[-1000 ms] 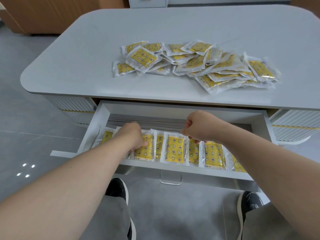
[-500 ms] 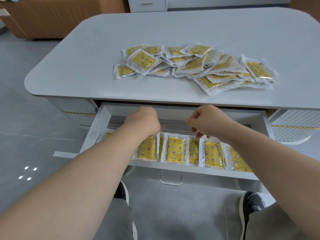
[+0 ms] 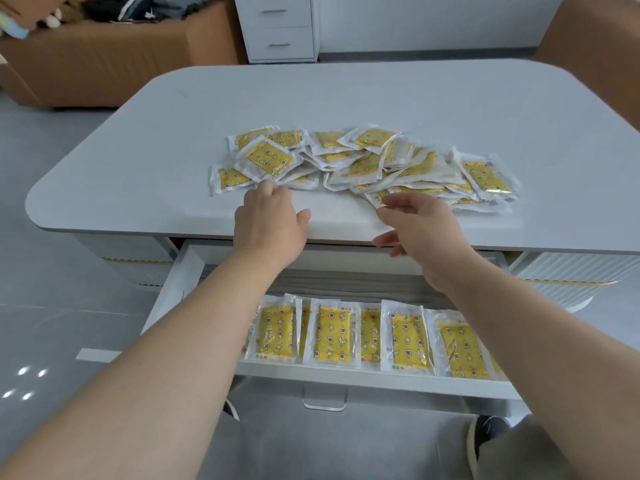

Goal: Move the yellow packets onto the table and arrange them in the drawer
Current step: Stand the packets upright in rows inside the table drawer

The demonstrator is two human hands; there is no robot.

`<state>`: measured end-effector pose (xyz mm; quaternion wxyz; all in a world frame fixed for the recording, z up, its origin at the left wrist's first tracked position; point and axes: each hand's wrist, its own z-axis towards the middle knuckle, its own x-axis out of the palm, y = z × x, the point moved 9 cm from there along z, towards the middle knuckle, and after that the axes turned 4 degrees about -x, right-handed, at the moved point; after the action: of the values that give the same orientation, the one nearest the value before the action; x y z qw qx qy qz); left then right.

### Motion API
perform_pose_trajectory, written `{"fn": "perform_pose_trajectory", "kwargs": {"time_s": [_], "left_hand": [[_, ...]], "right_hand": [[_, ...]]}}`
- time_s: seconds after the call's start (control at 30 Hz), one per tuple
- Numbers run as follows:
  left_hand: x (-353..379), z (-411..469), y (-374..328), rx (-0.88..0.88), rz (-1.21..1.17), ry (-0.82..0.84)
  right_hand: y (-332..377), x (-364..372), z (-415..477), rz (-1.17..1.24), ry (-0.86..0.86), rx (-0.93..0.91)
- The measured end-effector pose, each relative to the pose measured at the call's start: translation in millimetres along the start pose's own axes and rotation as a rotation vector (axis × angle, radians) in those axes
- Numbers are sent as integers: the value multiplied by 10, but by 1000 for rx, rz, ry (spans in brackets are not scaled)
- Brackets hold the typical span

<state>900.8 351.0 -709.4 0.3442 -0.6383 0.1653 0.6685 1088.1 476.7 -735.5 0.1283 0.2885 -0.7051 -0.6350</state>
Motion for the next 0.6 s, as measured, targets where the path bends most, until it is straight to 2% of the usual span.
{"fn": "perform_pose_trajectory", "kwargs": {"time_s": [0.1, 0.23, 0.47, 0.6], "left_hand": [[66, 155, 53, -21, 30, 22], [187, 352, 103, -52, 45, 59], [442, 510, 106, -49, 68, 159], [304, 453, 42, -15, -13, 34]], "right_hand": [[95, 29, 103, 63, 14, -15], [250, 124, 318, 20, 20, -53], [160, 317, 533, 174, 81, 125], [183, 309, 510, 306, 38, 148]]}}
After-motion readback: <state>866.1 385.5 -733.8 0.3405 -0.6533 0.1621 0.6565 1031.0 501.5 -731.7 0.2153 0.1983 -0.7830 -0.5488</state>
